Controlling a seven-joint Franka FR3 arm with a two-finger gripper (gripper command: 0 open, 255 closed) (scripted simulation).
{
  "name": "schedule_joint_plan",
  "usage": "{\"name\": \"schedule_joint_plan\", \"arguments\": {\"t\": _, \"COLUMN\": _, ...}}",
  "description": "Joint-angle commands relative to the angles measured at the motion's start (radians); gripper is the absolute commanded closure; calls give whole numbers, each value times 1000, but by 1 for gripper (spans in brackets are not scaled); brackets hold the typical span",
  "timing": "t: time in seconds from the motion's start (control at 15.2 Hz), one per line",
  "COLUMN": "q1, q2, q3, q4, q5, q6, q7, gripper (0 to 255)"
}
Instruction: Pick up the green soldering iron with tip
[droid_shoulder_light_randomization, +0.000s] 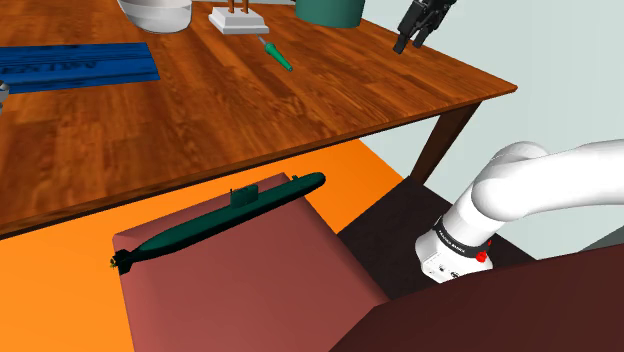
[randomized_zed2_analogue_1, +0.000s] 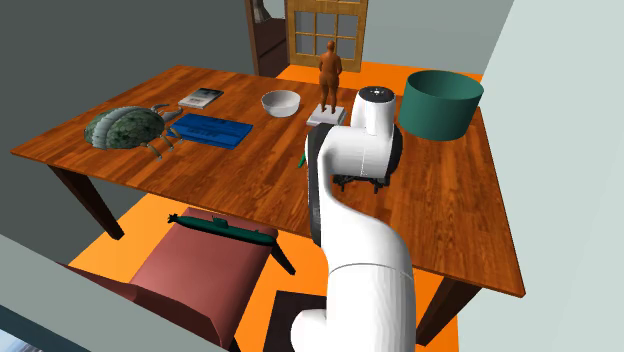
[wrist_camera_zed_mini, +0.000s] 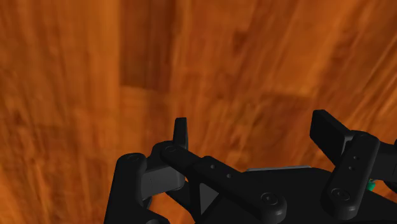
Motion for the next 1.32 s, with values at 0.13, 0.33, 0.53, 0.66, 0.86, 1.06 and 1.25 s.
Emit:
{"name": "schedule_joint_plan", "arguments": {"t": 0.13, "q1": 9, "q2": 73, "q3": 20, "q4": 39, "q5": 12, "q6": 27, "q7": 20, "gripper": 0}}
{"name": "schedule_joint_plan", "arguments": {"t": 0.33, "q1": 20, "q2": 184, "q3": 49, "q4": 106, "q5": 26, "q6": 60, "q7": 48, "gripper": 0}}
{"name": "schedule_joint_plan", "arguments": {"t": 0.53, "q1": 29, "q2": 296, "q3": 76, "q4": 184, "q5": 35, "q6": 85, "q7": 75, "gripper": 0}}
{"name": "schedule_joint_plan", "arguments": {"t": 0.66, "q1": 35, "q2": 371, "q3": 94, "q4": 242, "q5": 37, "q6": 96, "q7": 94, "gripper": 0}}
{"name": "schedule_joint_plan", "arguments": {"t": 0.86, "q1": 43, "q2": 486, "q3": 120, "q4": 339, "q5": 36, "q6": 105, "q7": 122, "gripper": 0}}
{"name": "schedule_joint_plan", "arguments": {"t": 1.06, "q1": 51, "q2": 603, "q3": 144, "q4": 448, "q5": 29, "q6": 103, "q7": 151, "gripper": 0}}
{"name": "schedule_joint_plan", "arguments": {"t": 1.25, "q1": 62, "q2": 725, "q3": 167, "q4": 572, "q5": 16, "q6": 91, "q7": 180, "gripper": 0}}
